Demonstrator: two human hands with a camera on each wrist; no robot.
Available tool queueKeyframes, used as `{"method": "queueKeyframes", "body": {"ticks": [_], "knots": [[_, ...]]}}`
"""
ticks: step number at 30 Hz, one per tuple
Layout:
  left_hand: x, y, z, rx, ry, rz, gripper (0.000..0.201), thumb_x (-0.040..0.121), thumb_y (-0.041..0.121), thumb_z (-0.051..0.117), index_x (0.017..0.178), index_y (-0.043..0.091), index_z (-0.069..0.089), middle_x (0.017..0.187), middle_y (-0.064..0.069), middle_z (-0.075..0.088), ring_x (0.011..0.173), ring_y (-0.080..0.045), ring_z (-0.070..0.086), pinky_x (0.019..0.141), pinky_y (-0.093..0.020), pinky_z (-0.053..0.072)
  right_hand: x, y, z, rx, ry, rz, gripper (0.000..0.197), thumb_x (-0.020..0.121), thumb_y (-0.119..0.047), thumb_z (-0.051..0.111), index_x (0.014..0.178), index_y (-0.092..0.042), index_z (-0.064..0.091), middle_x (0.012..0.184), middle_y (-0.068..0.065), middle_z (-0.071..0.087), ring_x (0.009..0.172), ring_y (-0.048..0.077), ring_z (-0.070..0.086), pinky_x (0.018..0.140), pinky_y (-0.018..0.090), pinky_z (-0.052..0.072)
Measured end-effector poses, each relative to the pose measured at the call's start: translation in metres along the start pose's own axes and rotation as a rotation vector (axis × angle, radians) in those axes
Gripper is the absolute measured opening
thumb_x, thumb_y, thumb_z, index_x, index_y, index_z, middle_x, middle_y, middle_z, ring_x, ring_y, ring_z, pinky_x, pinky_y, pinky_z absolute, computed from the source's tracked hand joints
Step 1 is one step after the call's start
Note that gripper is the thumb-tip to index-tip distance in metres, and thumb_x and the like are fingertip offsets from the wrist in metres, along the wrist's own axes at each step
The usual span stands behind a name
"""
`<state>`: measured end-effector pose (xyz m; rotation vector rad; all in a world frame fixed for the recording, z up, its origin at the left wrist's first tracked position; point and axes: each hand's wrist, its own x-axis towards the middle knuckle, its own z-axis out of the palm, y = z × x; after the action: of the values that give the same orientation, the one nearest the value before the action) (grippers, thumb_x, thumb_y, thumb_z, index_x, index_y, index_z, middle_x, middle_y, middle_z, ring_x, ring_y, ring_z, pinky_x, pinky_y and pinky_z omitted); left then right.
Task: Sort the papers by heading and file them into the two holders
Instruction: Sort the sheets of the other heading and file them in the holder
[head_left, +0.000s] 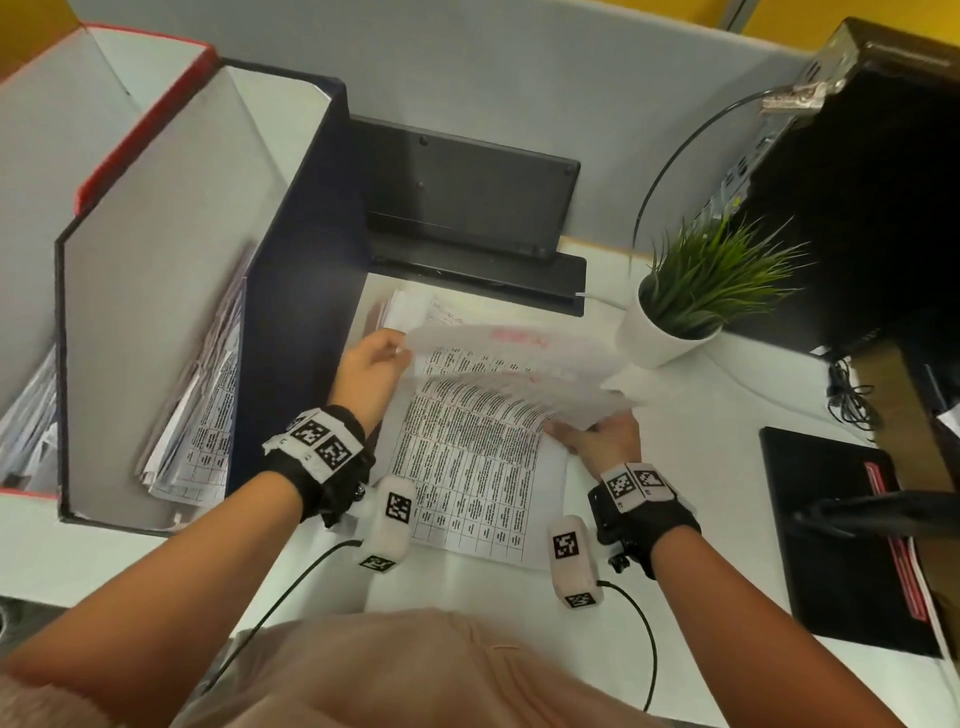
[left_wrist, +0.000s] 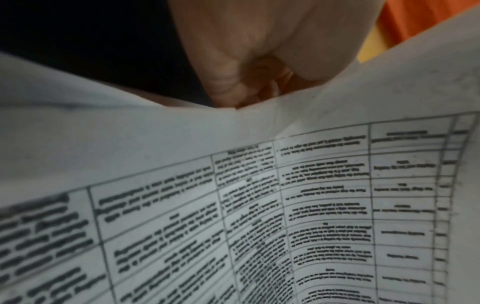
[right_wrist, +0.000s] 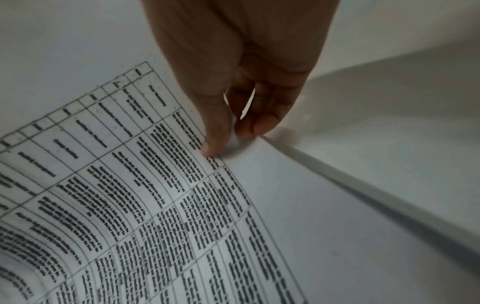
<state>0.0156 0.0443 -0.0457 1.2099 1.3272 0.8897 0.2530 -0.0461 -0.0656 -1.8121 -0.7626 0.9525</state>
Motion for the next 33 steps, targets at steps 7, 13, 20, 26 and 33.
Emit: {"method": "queueKeyframes", "body": {"ticks": [7, 13, 20, 26, 33], "knots": [[0.005, 0.014, 0.003, -0.163, -0.002, -0.212, 0.024, 0.073, 0.018, 0.049, 0.07, 0.005, 0.069, 0.081, -0.004, 0.074, 0.073, -0.017, 0.069, 0.061, -0.024, 0.053, -0.002, 0.007, -0.003, -0.091, -0.036, 0.033, 0.031, 0.075, 0.004, 0.069, 0.054, -0.015, 0.057, 0.058, 0.0, 0.055, 0.056, 0.012, 0.047, 0.055, 0.021, 0.04], [0.034, 0.007, -0.005, 0.47, 0.06, -0.404, 0.048, 0.079, 0.036, 0.071, 0.104, -0.005, 0.062, 0.088, -0.011, 0.066, 0.077, -0.025, 0.064, 0.057, -0.028, 0.05, -0.003, 0.013, -0.001, 0.435, 0.011, 0.342, 0.053, 0.069, 0.017, 0.042, 0.025, -0.011, 0.046, 0.034, -0.001, 0.045, 0.035, 0.014, 0.045, 0.038, 0.012, 0.038], [0.028, 0.009, 0.001, 0.674, -0.019, -0.261, 0.034, 0.07, 0.021, 0.08, 0.089, -0.005, 0.069, 0.09, -0.014, 0.069, 0.074, -0.022, 0.06, 0.067, -0.028, 0.048, 0.0, 0.013, 0.001, 0.461, 0.022, 0.378, 0.055, 0.071, 0.017, 0.039, 0.024, -0.01, 0.044, 0.034, 0.0, 0.046, 0.031, 0.013, 0.05, 0.035, 0.013, 0.04], [0.024, 0.006, -0.001, 0.716, -0.023, -0.131, 0.017, 0.08, 0.014, 0.071, 0.072, -0.001, 0.067, 0.075, -0.01, 0.066, 0.07, -0.021, 0.06, 0.066, -0.027, 0.046, -0.001, 0.01, 0.0, 0.4, 0.033, 0.27, 0.041, 0.06, 0.007, 0.053, 0.026, -0.013, 0.048, 0.047, 0.001, 0.049, 0.048, 0.015, 0.047, 0.039, 0.012, 0.04], [0.013, 0.0, -0.001, 0.651, 0.054, 0.143, 0.019, 0.09, 0.009, 0.055, 0.098, 0.007, 0.072, 0.081, -0.003, 0.066, 0.074, -0.019, 0.061, 0.077, -0.03, 0.053, 0.004, 0.011, -0.002, 0.434, 0.049, 0.293, 0.038, 0.075, 0.021, 0.039, 0.045, -0.003, 0.046, 0.05, 0.01, 0.053, 0.04, 0.016, 0.055, 0.037, 0.014, 0.044]]}}
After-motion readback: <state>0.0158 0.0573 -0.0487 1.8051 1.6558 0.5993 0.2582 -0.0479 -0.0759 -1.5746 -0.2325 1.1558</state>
